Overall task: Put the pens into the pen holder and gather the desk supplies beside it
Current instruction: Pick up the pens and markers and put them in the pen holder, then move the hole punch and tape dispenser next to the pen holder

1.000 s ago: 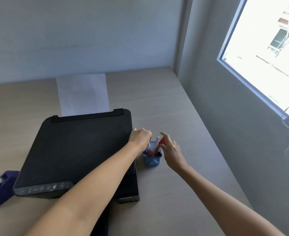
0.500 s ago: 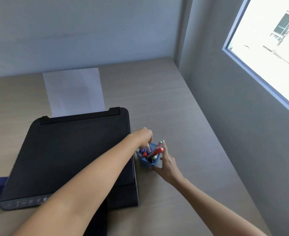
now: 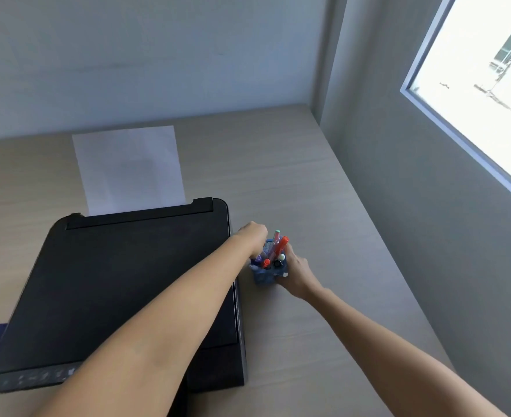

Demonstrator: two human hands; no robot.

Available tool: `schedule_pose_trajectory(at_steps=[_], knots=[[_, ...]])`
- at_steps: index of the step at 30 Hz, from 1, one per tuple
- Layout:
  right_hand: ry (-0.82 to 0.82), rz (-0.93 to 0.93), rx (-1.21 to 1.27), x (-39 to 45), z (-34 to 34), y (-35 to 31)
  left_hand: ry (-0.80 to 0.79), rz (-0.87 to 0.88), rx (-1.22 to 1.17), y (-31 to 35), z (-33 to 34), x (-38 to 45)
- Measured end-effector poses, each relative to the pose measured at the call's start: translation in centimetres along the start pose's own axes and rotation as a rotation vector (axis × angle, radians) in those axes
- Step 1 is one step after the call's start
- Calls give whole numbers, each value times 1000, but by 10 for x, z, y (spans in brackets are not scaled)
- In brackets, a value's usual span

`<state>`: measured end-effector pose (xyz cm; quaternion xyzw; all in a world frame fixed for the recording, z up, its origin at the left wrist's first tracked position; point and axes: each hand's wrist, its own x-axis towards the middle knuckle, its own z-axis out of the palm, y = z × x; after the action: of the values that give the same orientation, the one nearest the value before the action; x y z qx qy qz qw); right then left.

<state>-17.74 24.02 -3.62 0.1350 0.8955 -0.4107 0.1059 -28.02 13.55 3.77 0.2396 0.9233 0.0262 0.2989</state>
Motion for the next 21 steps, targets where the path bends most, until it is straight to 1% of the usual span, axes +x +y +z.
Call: schedule_pose_trajectory(at_steps=[4, 7, 8, 10, 12, 14, 16, 18, 21], knots=[[4, 4, -17, -7, -3, -6, 14, 25, 23, 0, -6, -9], [-8, 49, -50, -19, -12, -9, 85, 54, 3, -1, -20, -23], [38, 73, -54, -25, -18, -14, 118, 70, -20, -3, -26, -31], [226, 64, -34, -35, -30, -26, 192, 101, -80, -10, -40, -52], [398, 14, 14, -41, -44, -44, 280, 132, -150, -20, -53, -76], [476, -60, 33, -44, -52, -70, 368, 156, -231, -35, -62, -106], [478, -126, 25, -45, -51, -102, 452, 165, -304, -56, -66, -135], [420, -201, -4, -47, -36, -138, 514, 131, -371, -85, -65, -165], [327, -342, -75, -52, 7, -196, 571, 43, -435, -142, -53, -213]])
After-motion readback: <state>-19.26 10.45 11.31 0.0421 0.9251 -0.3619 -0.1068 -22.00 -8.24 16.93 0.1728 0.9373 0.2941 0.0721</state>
